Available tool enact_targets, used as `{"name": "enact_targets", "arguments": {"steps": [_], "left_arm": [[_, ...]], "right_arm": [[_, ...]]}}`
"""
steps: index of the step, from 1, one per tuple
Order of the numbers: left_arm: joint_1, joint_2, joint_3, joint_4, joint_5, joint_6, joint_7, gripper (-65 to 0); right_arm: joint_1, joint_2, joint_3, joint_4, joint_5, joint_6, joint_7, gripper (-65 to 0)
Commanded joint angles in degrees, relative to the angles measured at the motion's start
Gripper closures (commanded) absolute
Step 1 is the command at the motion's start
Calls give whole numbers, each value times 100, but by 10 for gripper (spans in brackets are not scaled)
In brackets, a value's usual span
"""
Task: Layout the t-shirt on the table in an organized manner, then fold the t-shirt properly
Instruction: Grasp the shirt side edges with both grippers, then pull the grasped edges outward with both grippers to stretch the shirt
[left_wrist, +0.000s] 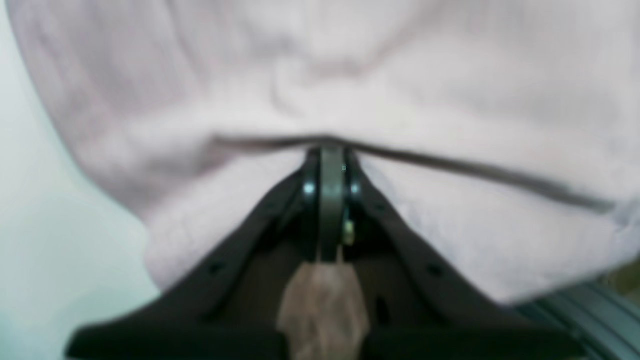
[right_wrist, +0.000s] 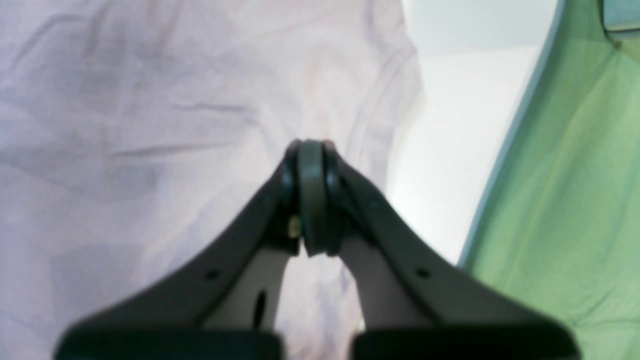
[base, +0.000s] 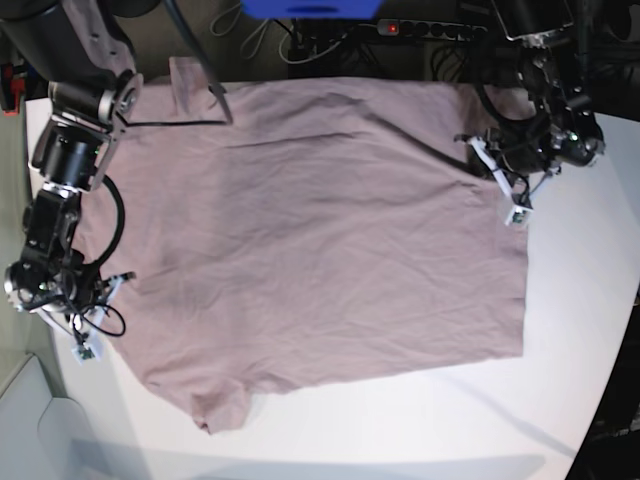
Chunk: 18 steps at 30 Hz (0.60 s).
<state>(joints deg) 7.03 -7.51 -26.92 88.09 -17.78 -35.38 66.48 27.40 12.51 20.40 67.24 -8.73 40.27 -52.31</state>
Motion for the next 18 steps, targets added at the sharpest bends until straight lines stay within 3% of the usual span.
{"name": "enact_targets", "arguments": {"steps": [1, 11, 18], "left_arm": [[-4, -18, 15, -216, 552, 61, 266, -2], [-593, -590, -38, -823, 640, 34, 161, -1], [-883, -757, -583, -849, 657, 25, 161, -1]], "right_arm": [[166, 81, 4, 111, 42, -27, 93, 0], [166, 98, 4, 111, 34, -27, 93, 0], [25, 72, -23, 111, 34, -27, 93, 0]]}}
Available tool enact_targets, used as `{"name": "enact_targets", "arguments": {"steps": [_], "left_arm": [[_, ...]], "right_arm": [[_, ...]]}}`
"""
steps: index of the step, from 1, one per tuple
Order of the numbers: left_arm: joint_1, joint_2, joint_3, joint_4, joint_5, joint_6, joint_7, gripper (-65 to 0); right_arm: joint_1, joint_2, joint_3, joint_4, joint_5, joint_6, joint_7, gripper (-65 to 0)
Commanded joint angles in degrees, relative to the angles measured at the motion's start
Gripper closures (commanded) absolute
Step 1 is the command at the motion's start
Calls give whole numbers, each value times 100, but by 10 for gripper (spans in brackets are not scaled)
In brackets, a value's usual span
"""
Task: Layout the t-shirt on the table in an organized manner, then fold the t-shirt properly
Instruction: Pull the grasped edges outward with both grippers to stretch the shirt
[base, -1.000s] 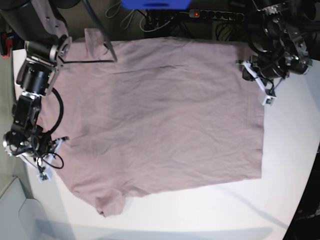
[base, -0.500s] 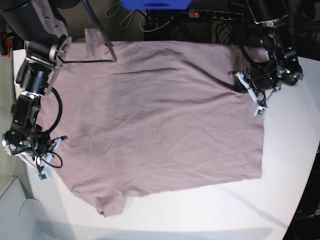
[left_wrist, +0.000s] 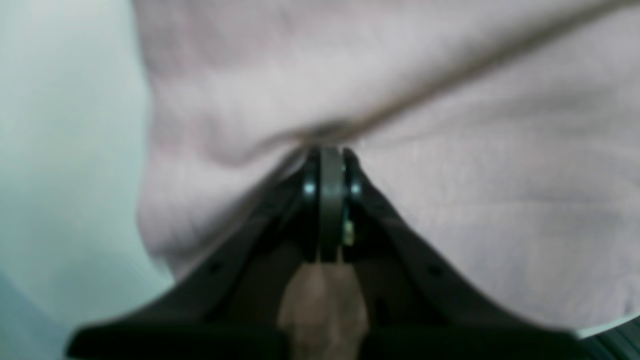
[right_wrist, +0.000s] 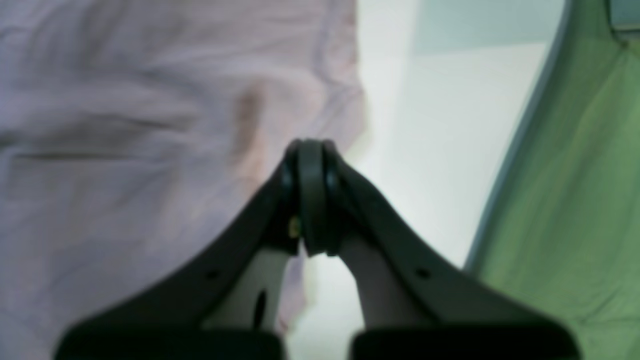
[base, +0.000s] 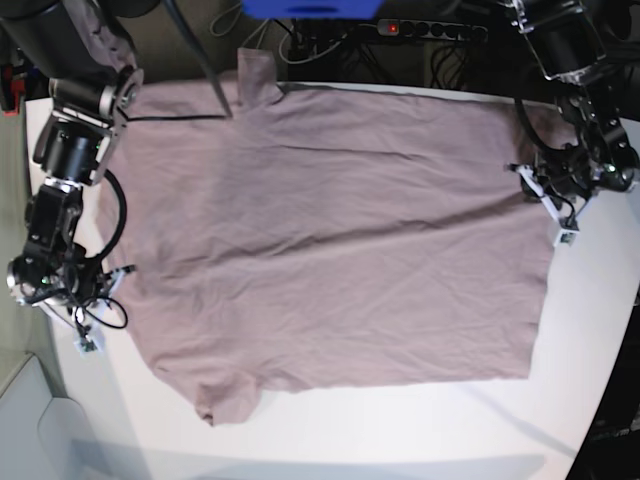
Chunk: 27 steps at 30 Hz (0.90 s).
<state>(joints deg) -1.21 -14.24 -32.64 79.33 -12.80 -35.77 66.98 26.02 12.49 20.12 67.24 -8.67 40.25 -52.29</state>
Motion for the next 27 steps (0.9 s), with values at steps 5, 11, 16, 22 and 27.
{"name": "enact_targets", "arguments": {"steps": [5, 11, 16, 22, 27], "left_arm": [[-279, -128, -10, 27, 159, 65, 111, -1], [-367, -110, 7, 27, 159, 65, 111, -1], [-367, -93, -19, 36, 106, 65, 137, -1], [-340, -84, -28, 265, 89, 47, 181, -1], [-323, -75, -28, 573, 89, 47, 225, -1]], "right_arm": [[154, -260, -12, 102, 27, -25, 91, 0], [374, -840, -232, 76, 27, -25, 91, 0], [558, -1174, -654, 14, 27, -25, 152, 0], [1068, -1069, -715, -1410, 18, -25, 592, 0], [1253, -955, -715, -2307, 18, -25, 1278, 0]]}}
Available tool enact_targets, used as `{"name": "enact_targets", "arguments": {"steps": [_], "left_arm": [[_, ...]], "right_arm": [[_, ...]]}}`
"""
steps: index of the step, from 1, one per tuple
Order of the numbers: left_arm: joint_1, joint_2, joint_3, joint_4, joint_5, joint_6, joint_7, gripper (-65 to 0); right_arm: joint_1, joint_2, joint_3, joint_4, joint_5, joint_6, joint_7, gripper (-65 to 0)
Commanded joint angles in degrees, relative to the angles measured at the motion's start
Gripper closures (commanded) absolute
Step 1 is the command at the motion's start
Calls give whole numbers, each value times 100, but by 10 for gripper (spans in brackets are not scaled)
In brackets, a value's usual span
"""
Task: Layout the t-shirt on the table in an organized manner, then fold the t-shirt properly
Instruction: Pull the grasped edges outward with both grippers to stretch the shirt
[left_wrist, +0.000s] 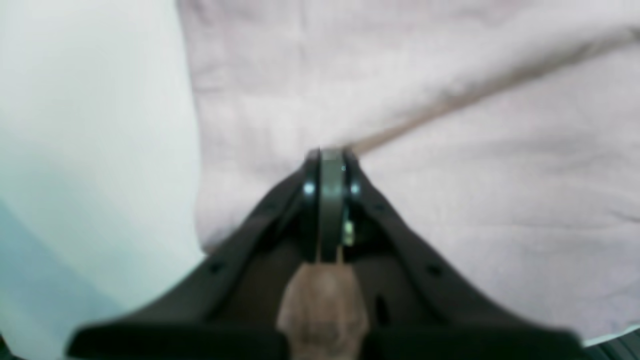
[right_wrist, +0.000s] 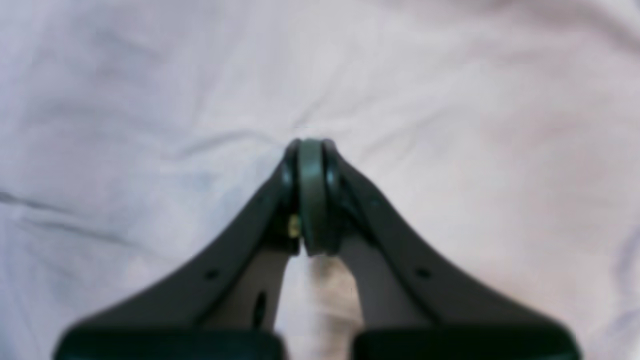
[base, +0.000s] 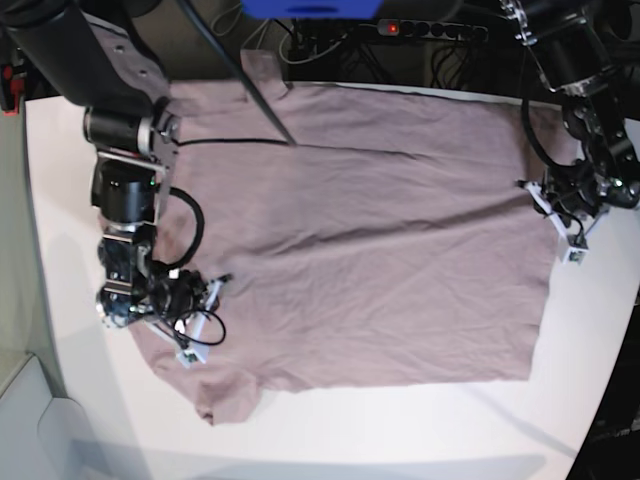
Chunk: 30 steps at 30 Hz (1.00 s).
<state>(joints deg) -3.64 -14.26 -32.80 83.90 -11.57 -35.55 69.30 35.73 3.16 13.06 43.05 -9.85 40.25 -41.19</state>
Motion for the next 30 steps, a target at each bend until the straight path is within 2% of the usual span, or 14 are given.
{"name": "enact_targets", "arguments": {"steps": [1, 5, 10, 25, 30], "left_arm": [[-80, -73, -13, 168, -34, 25, 64, -1], [-106, -73, -21, 432, -394, 25, 275, -1], [-98, -82, -21, 634, -851, 25, 275, -1], [-546, -99, -21, 555, -825, 87, 204, -1], [-634, -90, -21, 555, -825, 87, 204, -1]], "right_arm": [[300, 31, -9, 16, 136, -25, 273, 0], [300, 128, 8, -89, 154, -25, 537, 0], [300, 278, 8, -98, 154, -25, 765, 0], [-227, 656, 17, -107, 154, -56, 844, 0], [-307, 744, 17, -107, 154, -988, 1187, 0]]}}
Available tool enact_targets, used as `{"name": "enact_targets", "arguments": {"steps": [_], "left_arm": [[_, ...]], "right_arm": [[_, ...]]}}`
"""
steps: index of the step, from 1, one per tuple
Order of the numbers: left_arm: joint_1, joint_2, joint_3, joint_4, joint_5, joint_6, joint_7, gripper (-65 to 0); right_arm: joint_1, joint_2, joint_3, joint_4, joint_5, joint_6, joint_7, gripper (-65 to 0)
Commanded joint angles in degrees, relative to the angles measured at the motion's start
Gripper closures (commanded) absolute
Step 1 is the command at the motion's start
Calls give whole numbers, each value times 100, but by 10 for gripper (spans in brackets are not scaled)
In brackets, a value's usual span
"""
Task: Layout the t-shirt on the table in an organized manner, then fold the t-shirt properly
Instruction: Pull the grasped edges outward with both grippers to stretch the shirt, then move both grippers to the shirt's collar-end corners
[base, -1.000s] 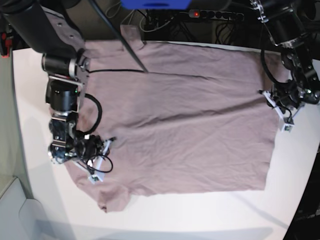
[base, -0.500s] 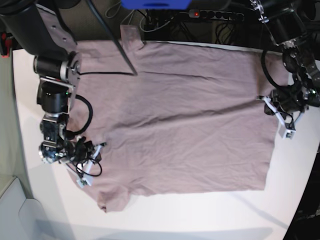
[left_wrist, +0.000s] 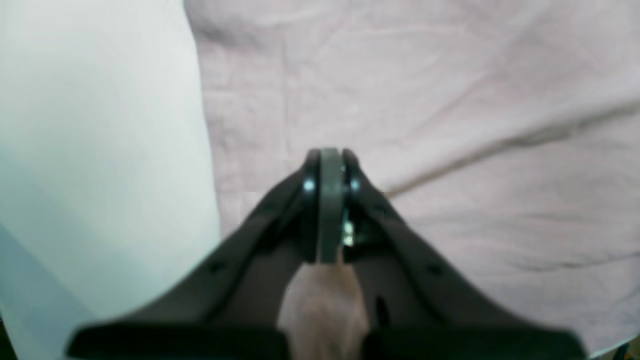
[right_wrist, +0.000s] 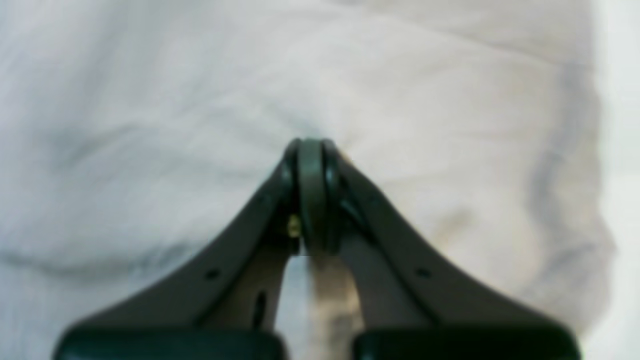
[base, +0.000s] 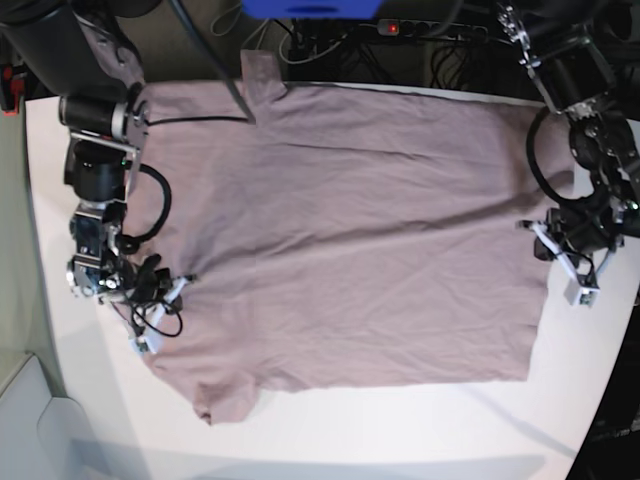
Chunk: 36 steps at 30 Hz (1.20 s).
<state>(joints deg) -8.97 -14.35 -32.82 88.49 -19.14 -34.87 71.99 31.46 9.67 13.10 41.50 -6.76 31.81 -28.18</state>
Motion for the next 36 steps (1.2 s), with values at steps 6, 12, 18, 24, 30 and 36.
{"name": "enact_targets", "arguments": {"steps": [6, 12, 18, 24, 30, 36], "left_arm": [[-65, -82, -19, 96, -69, 19, -65, -1], [93, -108, -19, 167, -95, 19, -47, -1], [286, -117, -134, 175, -113, -34, -29, -1], [462, -99, -767, 211, -122, -42, 15, -1], [805, -117, -1145, 562, -122, -42, 15, -6], [1183, -117, -1399, 861, -113, -42, 23, -206]], "right_arm": [[357, 180, 13, -101, -154, -830, 62, 0], [1131, 453, 13, -1631, -146, -1348, 774, 0], [1394, 620, 4, -1666, -146, -1357, 1012, 0], [1693, 822, 4, -1640, -146, -1357, 669, 0], [1166, 857, 13, -435, -146, -1348, -105, 0], [-65, 787, 13, 1956, 514, -847, -1344, 0]]}}
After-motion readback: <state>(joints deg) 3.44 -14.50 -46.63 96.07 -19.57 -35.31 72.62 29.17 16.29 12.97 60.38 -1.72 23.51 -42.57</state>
